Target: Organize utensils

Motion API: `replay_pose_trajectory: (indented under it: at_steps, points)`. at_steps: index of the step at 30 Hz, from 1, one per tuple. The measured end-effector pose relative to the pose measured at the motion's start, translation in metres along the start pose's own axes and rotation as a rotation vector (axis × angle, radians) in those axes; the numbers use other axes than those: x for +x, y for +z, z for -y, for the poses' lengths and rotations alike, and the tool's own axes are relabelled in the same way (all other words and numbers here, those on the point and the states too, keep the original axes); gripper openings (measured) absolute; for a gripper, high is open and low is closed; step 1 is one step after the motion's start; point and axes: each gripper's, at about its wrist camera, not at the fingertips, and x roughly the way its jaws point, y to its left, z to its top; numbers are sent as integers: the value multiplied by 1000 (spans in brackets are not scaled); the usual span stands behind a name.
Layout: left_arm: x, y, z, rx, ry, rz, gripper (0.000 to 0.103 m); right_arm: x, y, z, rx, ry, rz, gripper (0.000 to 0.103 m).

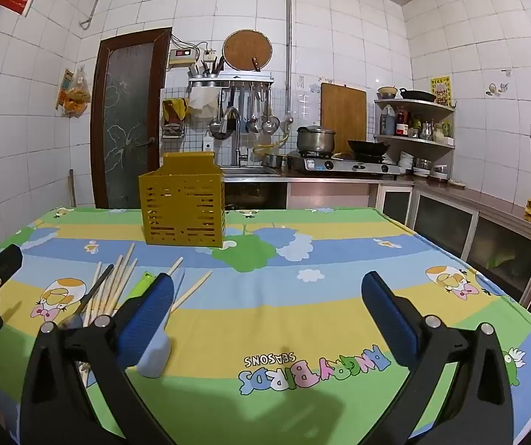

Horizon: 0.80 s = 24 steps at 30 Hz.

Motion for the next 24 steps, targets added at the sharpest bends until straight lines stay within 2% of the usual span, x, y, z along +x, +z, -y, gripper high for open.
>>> replay_pose_trajectory:
  at_steps: [24]
  points:
    - [0, 0, 0, -4, -1, 0, 98, 1, 1, 1, -7, -2, 8, 99]
